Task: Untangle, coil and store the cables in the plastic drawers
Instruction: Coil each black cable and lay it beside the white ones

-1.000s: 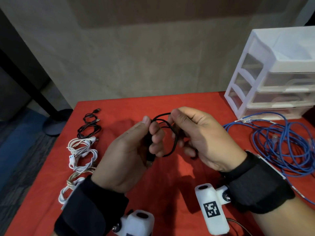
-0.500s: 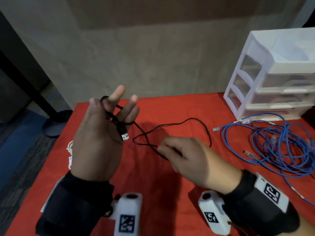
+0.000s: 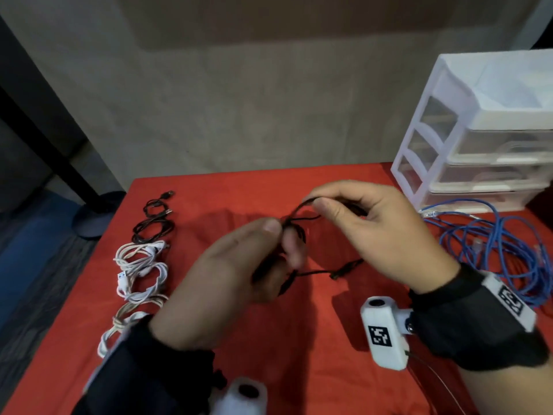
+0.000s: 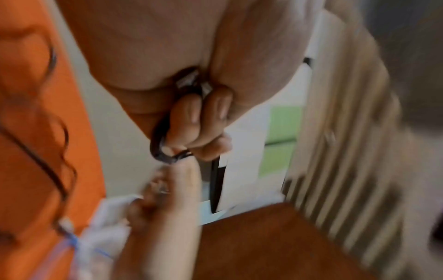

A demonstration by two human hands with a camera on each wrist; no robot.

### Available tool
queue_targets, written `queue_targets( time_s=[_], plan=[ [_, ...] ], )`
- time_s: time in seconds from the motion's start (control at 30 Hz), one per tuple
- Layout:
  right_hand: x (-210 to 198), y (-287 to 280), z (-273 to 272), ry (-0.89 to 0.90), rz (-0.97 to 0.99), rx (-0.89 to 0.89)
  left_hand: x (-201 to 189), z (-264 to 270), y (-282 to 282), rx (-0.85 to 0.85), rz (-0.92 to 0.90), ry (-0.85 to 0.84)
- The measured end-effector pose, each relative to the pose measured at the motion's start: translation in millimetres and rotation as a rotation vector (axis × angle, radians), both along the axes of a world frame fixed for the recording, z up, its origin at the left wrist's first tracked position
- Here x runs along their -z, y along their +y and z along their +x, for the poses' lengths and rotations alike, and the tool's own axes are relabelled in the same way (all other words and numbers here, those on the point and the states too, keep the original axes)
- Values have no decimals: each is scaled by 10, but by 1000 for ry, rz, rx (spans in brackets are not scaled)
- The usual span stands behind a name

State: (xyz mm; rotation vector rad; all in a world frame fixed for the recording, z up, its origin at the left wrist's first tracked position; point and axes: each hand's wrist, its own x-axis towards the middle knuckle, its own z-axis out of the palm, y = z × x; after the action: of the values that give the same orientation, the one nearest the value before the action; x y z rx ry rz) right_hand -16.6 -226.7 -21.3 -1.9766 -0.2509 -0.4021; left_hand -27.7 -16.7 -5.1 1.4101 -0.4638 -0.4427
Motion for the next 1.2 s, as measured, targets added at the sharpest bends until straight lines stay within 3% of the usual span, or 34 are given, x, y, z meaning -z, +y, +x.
queue_targets(
  time_s=[0.1,0.2,0.27,0.33,0.4,0.43,0.5,0.6,0.7,0.8,0.87,0.9,0.97,1.07,1.13,1.2],
  plan=[
    [150,72,15,138,-66,-36,-130,121,64,-16,-503,230],
    [183,282,-76,203,-245,-207,-22,291,86,-273,-550,115],
    [121,405,-176,274,-372,-359,151,377,77,-414,-340,-122],
    [6,432,-251,292,-416,-436,327,412,129,-505,105,-465],
    [-146,359,-276,245,-336,-375,393,406,210,-479,533,-713],
    [-222,304,-274,219,-296,-306,381,370,220,-445,626,-753],
    [-332,178,-229,158,-253,-178,293,244,173,-303,554,-616],
    [-312,93,-133,89,-105,-60,81,67,65,-81,178,-91],
    [-158,141,-70,98,-17,-102,-27,80,83,26,-193,224],
    [17,224,-35,226,-43,-177,-82,193,130,-21,-612,364],
    [108,317,-56,281,-106,-238,-61,246,132,-197,-638,286],
    [129,366,-80,309,-152,-280,-36,261,116,-281,-587,197],
    [100,451,-158,377,-272,-401,91,303,105,-432,-336,-135],
    [-43,474,-253,373,-324,-472,269,370,213,-571,327,-679],
    [-163,418,-265,282,-268,-411,269,368,267,-543,627,-824],
    [-277,321,-247,207,-227,-335,217,304,259,-470,724,-840]
  ],
)
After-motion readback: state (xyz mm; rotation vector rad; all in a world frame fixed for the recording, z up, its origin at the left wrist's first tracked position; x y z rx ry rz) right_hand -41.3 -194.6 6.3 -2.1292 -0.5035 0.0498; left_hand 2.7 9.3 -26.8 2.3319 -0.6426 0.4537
